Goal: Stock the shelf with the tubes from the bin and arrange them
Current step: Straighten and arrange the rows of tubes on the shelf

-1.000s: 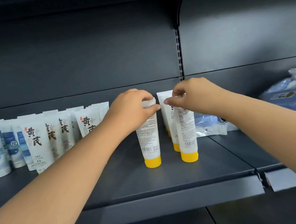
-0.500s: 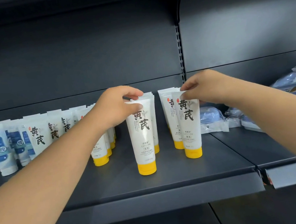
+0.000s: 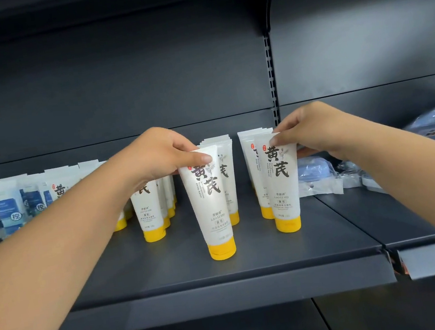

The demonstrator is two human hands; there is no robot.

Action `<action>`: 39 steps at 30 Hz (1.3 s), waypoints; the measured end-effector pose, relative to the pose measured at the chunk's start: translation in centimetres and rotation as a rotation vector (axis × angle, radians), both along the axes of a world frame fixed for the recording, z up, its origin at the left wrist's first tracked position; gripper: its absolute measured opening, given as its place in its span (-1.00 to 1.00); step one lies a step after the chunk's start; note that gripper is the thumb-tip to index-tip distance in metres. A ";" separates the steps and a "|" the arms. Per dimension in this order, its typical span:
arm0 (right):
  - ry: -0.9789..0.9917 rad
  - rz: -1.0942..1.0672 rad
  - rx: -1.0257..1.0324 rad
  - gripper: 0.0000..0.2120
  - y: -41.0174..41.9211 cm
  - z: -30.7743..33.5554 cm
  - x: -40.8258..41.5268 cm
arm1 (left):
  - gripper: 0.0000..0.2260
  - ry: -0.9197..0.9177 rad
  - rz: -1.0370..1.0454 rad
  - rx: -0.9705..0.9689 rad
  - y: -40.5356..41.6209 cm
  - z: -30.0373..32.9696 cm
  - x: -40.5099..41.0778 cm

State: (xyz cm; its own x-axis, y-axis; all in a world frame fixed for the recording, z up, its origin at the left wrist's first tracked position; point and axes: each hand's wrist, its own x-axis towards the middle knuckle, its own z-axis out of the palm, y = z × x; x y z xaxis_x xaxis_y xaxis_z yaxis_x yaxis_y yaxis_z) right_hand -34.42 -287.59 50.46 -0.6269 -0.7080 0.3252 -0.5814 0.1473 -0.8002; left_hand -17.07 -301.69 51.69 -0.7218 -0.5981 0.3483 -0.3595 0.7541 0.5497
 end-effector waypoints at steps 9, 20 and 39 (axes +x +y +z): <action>0.056 0.197 -0.074 -0.90 -2.8 1.3 3.8 | -0.90 -0.023 0.135 -0.073 -2.1 2.2 5.4; -0.005 0.315 -0.050 -0.97 -10.5 0.5 9.2 | -0.91 -0.032 0.321 -0.032 -9.5 1.3 13.7; 0.073 0.371 0.176 -0.87 -14.9 0.2 11.6 | -0.85 -0.328 0.170 -0.119 -13.8 1.9 14.5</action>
